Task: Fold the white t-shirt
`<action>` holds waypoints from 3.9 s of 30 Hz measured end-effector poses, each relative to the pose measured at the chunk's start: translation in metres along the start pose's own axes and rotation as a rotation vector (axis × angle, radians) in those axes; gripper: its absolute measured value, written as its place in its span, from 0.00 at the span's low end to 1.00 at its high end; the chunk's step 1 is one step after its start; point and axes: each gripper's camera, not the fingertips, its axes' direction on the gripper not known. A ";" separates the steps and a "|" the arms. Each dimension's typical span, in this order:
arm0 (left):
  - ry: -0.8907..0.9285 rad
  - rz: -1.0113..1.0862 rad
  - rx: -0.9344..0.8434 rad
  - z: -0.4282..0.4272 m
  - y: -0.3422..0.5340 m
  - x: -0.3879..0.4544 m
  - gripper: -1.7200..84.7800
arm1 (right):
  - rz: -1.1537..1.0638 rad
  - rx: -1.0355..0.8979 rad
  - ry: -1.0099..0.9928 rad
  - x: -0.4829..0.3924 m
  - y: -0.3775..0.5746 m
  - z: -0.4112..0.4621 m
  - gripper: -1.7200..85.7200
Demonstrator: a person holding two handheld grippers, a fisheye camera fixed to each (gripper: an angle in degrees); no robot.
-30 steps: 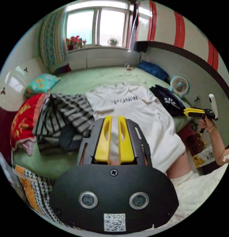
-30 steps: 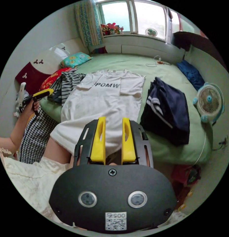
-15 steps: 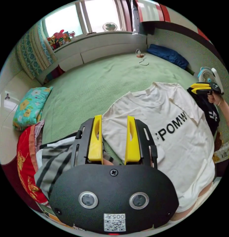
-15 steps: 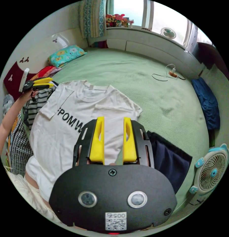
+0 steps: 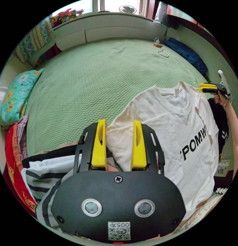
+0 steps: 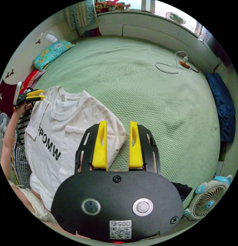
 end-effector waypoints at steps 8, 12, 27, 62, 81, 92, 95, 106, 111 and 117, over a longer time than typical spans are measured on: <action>0.013 0.027 0.020 -0.003 -0.017 0.008 0.11 | 0.015 0.011 0.028 -0.008 -0.015 0.010 0.05; -0.073 0.018 0.020 -0.008 -0.019 0.026 0.05 | -0.036 0.015 0.010 -0.024 -0.016 0.002 0.01; -0.302 -0.080 0.273 -0.107 -0.035 0.055 0.03 | 0.080 0.206 0.344 -0.080 -0.034 -0.090 0.00; -0.053 -0.203 0.152 -0.071 0.402 0.130 0.04 | 0.161 0.197 0.161 -0.207 0.397 -0.042 0.01; 0.120 -0.356 0.113 -0.004 0.529 0.112 0.17 | 0.253 0.109 0.011 -0.224 0.488 0.015 0.10; 0.042 -0.391 0.171 -0.010 0.554 0.112 0.04 | 0.341 0.164 0.044 -0.211 0.514 0.007 0.01; 0.080 -0.433 0.165 -0.001 0.561 0.109 0.05 | 0.367 0.154 0.014 -0.204 0.520 0.017 0.01; 0.022 -0.317 0.321 -0.054 0.532 0.089 0.16 | 0.129 0.309 0.040 -0.196 0.504 -0.037 0.15; 0.071 -0.226 0.337 -0.026 0.426 0.075 0.22 | 0.093 0.320 0.054 -0.179 0.405 -0.025 0.17; 0.039 -0.212 0.185 0.029 0.352 0.078 0.21 | 0.201 0.131 0.135 -0.147 0.310 0.033 0.16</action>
